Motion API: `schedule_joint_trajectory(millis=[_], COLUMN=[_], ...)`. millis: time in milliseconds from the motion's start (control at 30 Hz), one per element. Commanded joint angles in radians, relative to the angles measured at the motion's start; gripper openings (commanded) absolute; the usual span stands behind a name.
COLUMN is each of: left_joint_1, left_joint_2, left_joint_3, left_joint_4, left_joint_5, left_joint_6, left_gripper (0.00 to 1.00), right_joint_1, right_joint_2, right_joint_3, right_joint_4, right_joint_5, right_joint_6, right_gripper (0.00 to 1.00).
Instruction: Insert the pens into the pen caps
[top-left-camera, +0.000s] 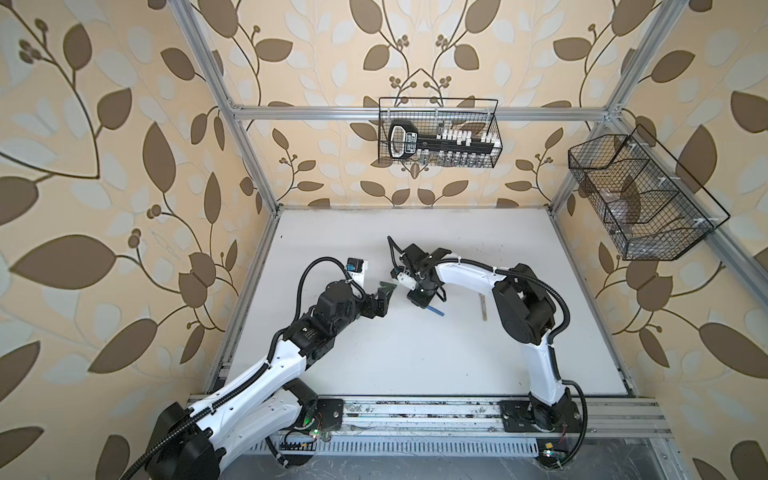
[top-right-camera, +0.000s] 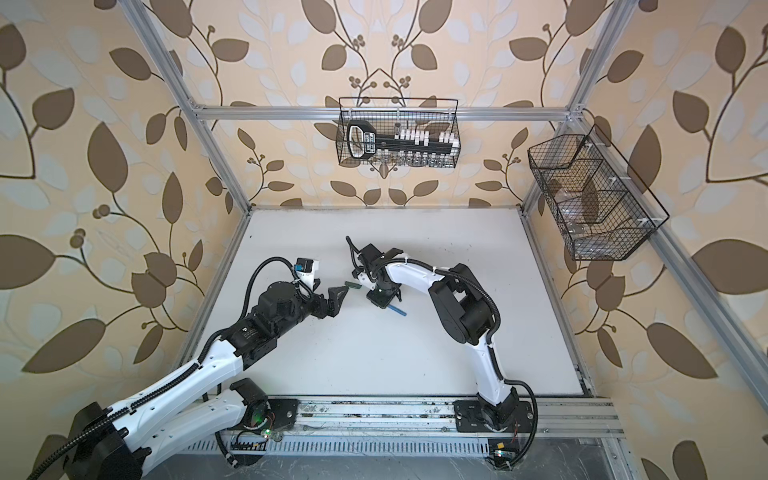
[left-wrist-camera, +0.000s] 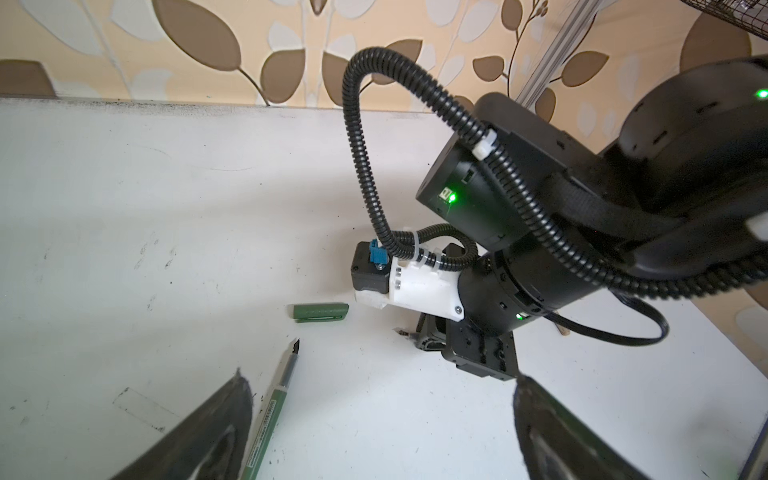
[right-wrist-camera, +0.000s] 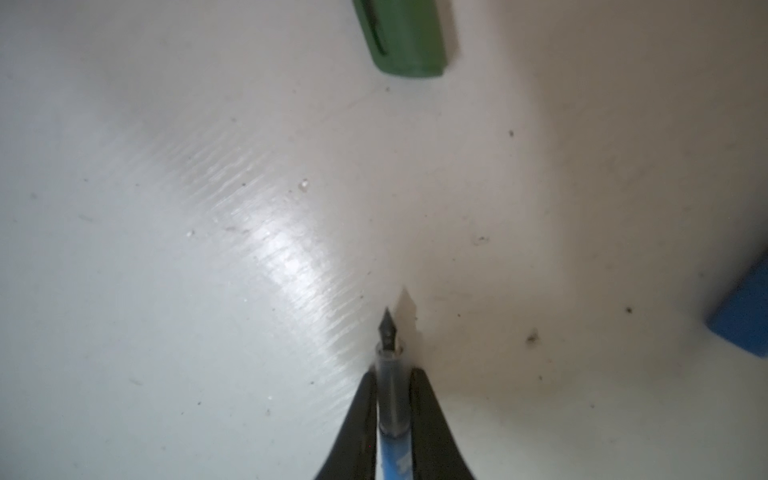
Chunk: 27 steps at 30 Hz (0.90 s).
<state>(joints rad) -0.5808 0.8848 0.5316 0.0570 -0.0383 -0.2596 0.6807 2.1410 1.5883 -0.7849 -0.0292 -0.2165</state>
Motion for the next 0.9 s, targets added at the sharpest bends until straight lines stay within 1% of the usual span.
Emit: schedule_joint_trajectory(millis=[0, 167, 333, 467, 567, 700, 767, 800, 867], left_joint_1=[0.008, 0.007, 0.008, 0.009, 0.008, 0.009, 0.008, 0.008, 0.009], left_joint_2=[-0.004, 0.012, 0.023, 0.044, 0.074, 0.136, 0.172, 0.189, 0.228], left_joint_3=[-0.01, -0.003, 0.002, 0.013, 0.025, 0.056, 0.072, 0.077, 0.091], left_joint_4=[0.052, 0.051, 0.056, 0.051, 0.055, 0.049, 0.049, 0.055, 0.066], left_joint_5=[-0.015, -0.008, 0.025, 0.043, 0.078, 0.152, 0.203, 0.232, 0.307], left_joint_6=[0.012, 0.013, 0.008, 0.008, 0.008, 0.01, 0.012, 0.011, 0.014], left_gripper=[0.98, 0.99, 0.99, 0.99, 0.99, 0.99, 0.99, 0.99, 0.99], right_joint_1=[-0.02, -0.049, -0.082, -0.126, -0.166, -0.232, -0.267, -0.282, -0.286], right_joint_2=[0.004, -0.062, -0.149, -0.216, -0.287, -0.396, -0.458, -0.49, -0.544], right_joint_3=[-0.06, -0.141, -0.224, -0.297, -0.376, -0.507, -0.6, -0.656, -0.744], right_joint_4=[0.022, 0.129, 0.238, 0.329, 0.444, 0.662, 0.827, 0.931, 1.111], right_joint_5=[-0.043, -0.127, -0.208, -0.304, -0.401, -0.509, -0.565, -0.587, -0.606], right_joint_6=[0.015, 0.073, 0.149, 0.224, 0.305, 0.461, 0.58, 0.658, 0.778], right_gripper=[0.11, 0.06, 0.01, 0.0, 0.0, 0.0, 0.0, 0.0, 0.0])
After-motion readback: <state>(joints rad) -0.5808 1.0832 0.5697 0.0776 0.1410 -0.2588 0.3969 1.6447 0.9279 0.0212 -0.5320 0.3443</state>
